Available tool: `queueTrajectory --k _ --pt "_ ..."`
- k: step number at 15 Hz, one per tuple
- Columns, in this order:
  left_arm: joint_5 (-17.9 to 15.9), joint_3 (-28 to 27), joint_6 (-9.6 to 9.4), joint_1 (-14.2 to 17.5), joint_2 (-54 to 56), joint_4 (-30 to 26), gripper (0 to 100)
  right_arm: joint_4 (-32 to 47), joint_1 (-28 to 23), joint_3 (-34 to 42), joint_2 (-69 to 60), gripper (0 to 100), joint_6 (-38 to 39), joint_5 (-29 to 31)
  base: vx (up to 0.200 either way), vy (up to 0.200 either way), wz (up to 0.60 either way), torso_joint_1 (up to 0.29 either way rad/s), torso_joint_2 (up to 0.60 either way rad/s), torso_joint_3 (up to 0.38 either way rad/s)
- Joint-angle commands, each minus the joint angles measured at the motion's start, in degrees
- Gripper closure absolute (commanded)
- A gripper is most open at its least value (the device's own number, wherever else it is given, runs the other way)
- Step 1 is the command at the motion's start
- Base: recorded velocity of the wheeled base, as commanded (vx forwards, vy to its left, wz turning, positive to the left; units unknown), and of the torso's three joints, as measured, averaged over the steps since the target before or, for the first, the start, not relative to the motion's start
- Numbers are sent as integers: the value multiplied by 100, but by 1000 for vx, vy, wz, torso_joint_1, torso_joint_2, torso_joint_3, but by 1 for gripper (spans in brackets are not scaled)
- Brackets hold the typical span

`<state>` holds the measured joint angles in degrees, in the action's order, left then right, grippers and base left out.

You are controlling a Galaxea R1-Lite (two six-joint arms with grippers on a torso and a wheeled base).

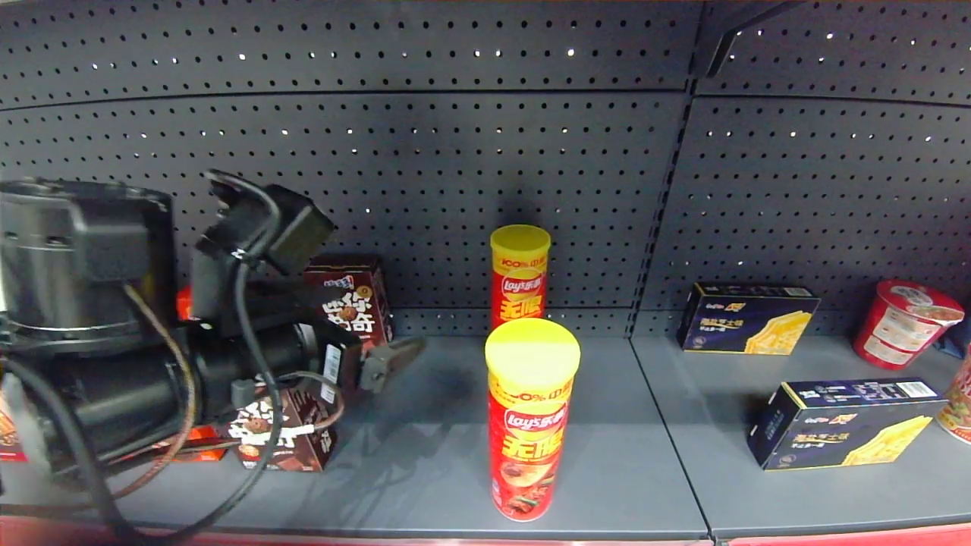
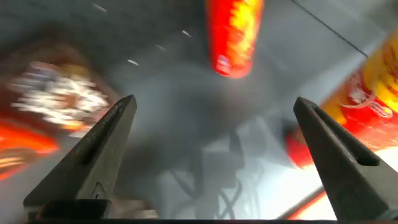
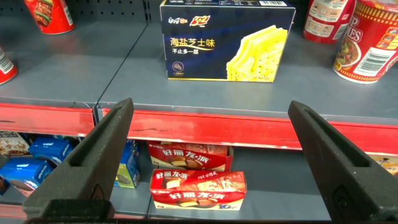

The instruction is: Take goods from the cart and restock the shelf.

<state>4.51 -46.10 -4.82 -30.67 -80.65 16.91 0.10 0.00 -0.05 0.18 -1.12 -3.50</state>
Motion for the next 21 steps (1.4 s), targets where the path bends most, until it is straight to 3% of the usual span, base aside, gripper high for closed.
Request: queueTrajectory --k 1,4,5,7,8,10,11,15,17,19,21 --pt "6 67 -72 492 937 23 0 -1 0 5 8 0 -2 -2 0 0 0 0 0 0" --pt "15 304 -46 1301 1825 14 0 -1 0 5 -1 0 -2 -2 0 0 0 0 0 0" --pt "15 401 -37 1432 1992 5 0 -1 0 -4 8 0 -2 -10 0 0 0 0 0 0" --pt "15 1139 51 2030 3012 -12 0 -1 0 5 8 0 -2 -10 0 0 0 0 0 0" --pt "15 1499 165 2215 3477 -56 0 -1 0 5 8 0 -2 -10 0 0 0 0 0 0" --pt "68 2026 183 2408 4145 -126 0 -1 0 5 8 0 -2 -10 0 0 0 0 0 0" --pt "182 2369 191 2610 4910 -539 0 -1 0 5 8 0 -2 -10 0 0 0 0 0 0" --pt "226 2501 191 2680 6852 -2561 0 -1 0 5 8 0 -2 -10 0 0 0 0 0 0" --pt "489 2668 227 2768 7626 -3203 0 -1 0 5 8 0 -2 -10 0 0 0 0 0 0" --pt "498 2774 411 2786 7635 -2992 0 -1 0 5 8 0 -2 -10 0 0 0 0 0 0" --pt "454 3257 420 2786 7635 -2596 0 -1 0 5 8 0 -2 -10 0 0 0 0 0 0"
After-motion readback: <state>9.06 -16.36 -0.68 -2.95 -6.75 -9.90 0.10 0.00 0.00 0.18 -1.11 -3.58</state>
